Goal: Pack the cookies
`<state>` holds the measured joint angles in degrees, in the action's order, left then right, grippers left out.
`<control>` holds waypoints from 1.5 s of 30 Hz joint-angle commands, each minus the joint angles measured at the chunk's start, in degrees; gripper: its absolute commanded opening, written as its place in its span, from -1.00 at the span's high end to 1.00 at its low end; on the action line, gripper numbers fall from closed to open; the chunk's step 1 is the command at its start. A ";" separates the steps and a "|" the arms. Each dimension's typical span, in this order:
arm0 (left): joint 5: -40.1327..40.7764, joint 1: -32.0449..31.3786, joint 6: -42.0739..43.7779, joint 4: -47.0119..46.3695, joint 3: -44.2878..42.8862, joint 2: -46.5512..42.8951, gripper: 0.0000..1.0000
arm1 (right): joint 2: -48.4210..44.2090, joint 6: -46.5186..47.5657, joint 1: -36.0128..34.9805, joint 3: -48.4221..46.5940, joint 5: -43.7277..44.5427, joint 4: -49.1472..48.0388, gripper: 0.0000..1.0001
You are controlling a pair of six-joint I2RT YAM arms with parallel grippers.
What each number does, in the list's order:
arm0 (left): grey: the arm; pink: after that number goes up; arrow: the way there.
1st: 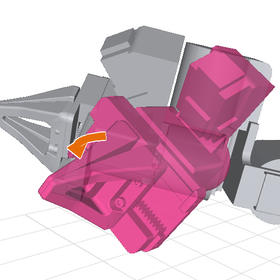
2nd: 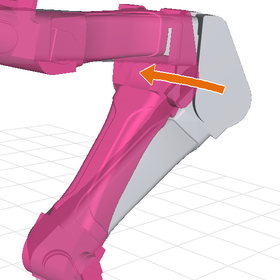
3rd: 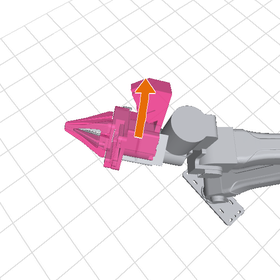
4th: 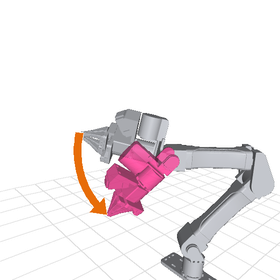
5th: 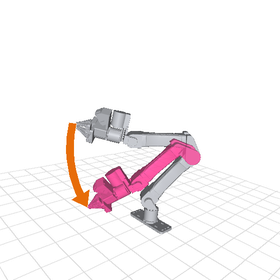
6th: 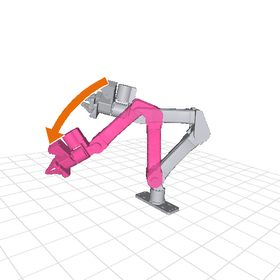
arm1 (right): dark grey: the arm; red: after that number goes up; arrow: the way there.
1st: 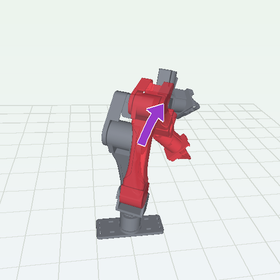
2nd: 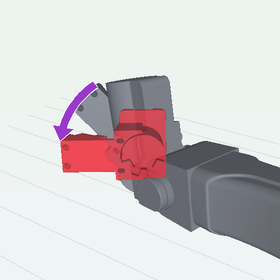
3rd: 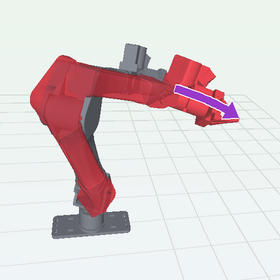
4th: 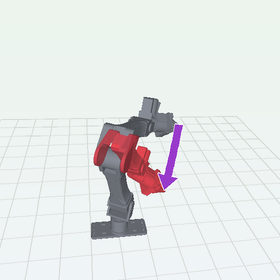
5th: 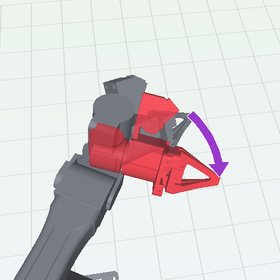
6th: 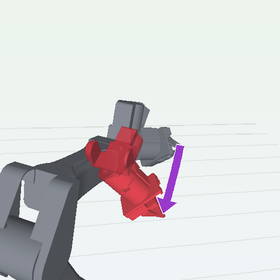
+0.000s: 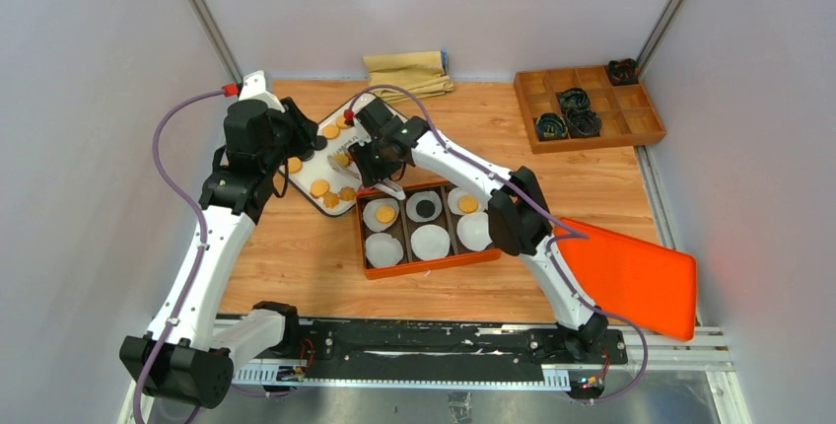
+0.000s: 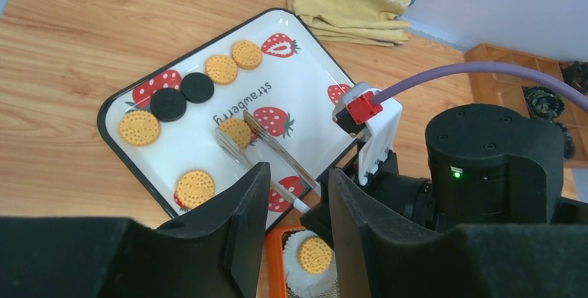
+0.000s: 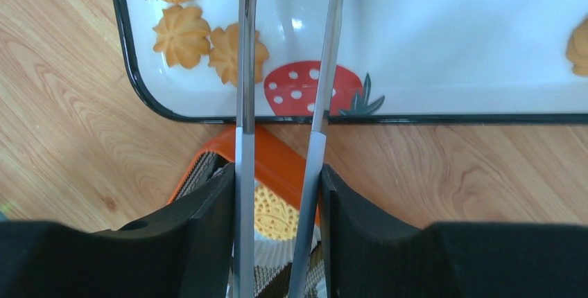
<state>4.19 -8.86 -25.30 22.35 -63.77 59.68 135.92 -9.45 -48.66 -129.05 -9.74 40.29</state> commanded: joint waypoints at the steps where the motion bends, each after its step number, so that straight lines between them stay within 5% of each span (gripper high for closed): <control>1: -0.98 -0.37 0.51 -1.43 -0.77 -0.40 0.15 | -9.06 0.36 -0.49 5.79 2.12 -3.74 0.45; 13: -2.47 -0.37 -0.91 -2.45 -0.88 0.56 0.16 | -35.88 0.49 -1.41 29.97 4.39 -6.52 0.49; 22: -4.76 -0.37 -1.29 -3.03 -1.00 2.36 0.17 | -51.91 -3.08 -10.02 47.05 6.94 -2.75 0.48; 33: -6.59 -0.37 -2.03 -3.30 0.42 1.57 0.17 | -57.89 -11.07 -17.88 55.48 9.69 -0.22 0.47; 45: -6.39 -0.37 -1.16 -2.75 0.17 0.99 0.15 | -53.53 -11.82 -18.88 55.57 9.36 0.04 0.29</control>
<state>-1.54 -8.86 -27.00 20.23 -63.75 61.87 80.79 -20.16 -66.63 -73.21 -1.23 40.29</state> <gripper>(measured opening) 0.423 0.462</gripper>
